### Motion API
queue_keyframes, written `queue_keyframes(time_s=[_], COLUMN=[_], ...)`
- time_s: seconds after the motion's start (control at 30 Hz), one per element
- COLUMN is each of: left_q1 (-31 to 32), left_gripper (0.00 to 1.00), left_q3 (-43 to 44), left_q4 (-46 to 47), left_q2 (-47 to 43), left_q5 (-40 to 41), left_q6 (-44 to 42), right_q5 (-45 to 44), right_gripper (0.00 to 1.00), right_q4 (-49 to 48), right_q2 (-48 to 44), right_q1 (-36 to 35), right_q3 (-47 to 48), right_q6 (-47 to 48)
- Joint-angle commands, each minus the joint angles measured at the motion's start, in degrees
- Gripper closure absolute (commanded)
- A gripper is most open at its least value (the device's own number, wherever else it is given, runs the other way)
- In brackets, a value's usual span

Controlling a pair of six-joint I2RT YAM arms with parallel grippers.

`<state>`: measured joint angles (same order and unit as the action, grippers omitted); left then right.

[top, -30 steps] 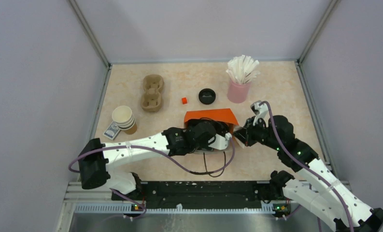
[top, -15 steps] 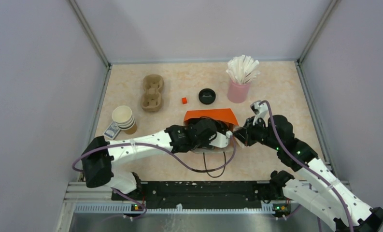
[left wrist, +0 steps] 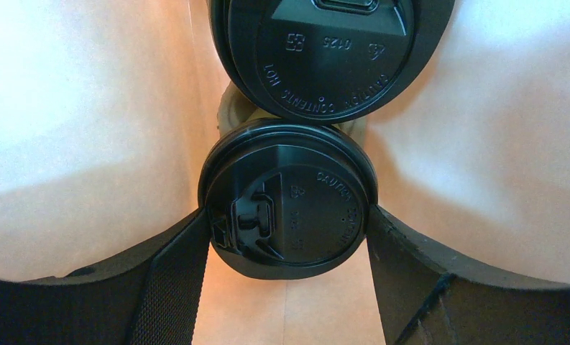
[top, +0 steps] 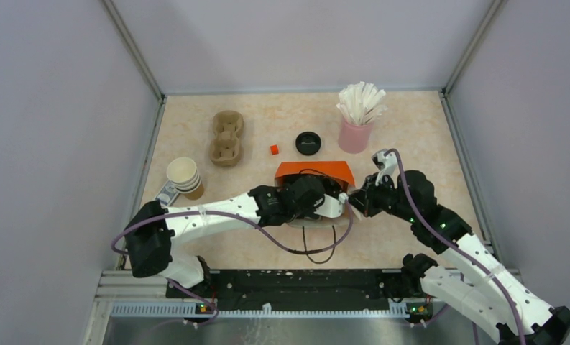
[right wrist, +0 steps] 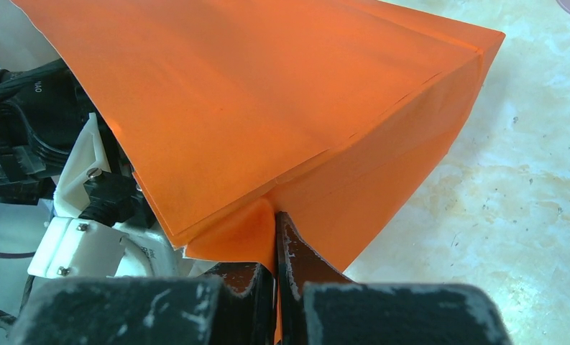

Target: Pack the takeout coffee

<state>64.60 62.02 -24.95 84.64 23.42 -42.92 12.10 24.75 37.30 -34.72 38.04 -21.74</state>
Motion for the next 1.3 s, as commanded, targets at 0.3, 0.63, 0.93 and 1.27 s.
queue_keyframes(time_s=[0.3,0.63,0.93,1.27], left_q1=[-0.3,-1.4,-1.8,-2.7], left_gripper=[0.49,0.47,0.47,0.45], left_q3=[-1.2,-3.6,-5.9,-7.5], left_q4=[3.4,5.0,7.1,8.4], left_q2=[-0.5,-3.2,-3.1,-3.5], left_q5=[-1.8,-2.9,-3.8,-4.6], left_q6=[1.9,2.5,2.8,2.8], right_q5=[1.0,1.5,1.9,2.1], right_gripper=[1.0,1.0,1.0,1.0], right_q4=[-3.1,-3.4,-3.4,-3.3], right_q2=[-0.1,0.3,0.3,0.2], right_q1=[-0.4,-0.4,-0.4,-0.4], right_q3=[2.8,3.0,2.9,2.8], right_q6=[-1.1,-0.9,-1.4,-1.3])
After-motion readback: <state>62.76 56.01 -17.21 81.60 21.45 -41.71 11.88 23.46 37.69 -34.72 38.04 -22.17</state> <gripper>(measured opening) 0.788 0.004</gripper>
